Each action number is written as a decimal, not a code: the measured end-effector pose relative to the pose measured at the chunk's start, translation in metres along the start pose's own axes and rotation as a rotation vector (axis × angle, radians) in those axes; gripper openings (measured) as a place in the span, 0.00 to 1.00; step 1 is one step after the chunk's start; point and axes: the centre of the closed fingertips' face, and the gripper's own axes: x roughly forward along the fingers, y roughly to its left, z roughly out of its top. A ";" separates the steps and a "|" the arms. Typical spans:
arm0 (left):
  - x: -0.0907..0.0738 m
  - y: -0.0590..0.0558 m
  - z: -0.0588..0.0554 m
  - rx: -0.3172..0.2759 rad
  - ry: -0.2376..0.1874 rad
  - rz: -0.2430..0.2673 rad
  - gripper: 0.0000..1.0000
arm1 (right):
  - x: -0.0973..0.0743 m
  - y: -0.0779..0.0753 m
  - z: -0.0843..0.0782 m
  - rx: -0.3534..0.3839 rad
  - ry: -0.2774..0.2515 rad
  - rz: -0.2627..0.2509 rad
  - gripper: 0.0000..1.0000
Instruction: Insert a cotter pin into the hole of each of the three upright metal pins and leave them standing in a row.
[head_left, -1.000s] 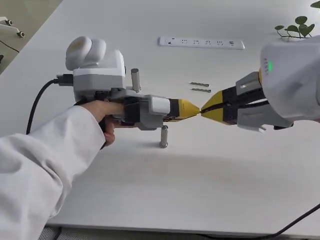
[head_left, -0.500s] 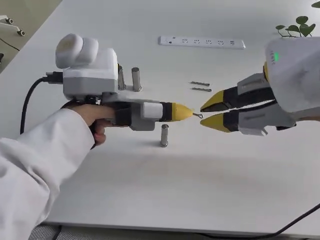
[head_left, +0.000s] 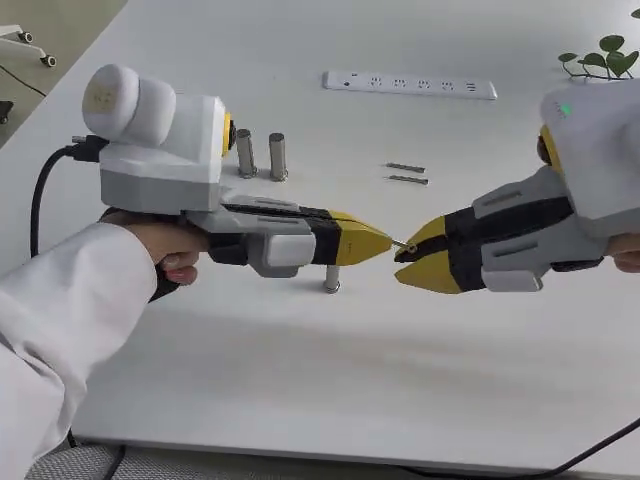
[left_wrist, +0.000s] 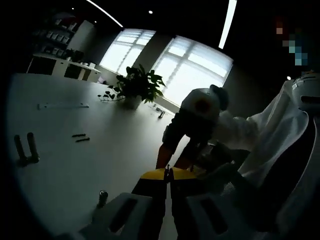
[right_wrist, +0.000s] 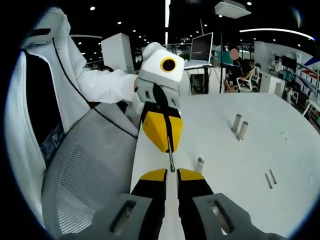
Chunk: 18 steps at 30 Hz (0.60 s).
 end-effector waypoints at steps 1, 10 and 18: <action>0.000 0.001 -0.001 0.027 0.008 0.006 0.00 | 0.000 0.001 0.000 -0.001 0.000 -0.001 0.01; 0.003 0.000 -0.014 0.195 0.066 0.003 0.00 | 0.004 0.012 -0.005 -0.056 0.044 0.033 0.00; 0.002 0.003 -0.026 0.218 0.117 0.000 0.00 | 0.005 0.017 -0.006 -0.056 0.066 0.055 0.00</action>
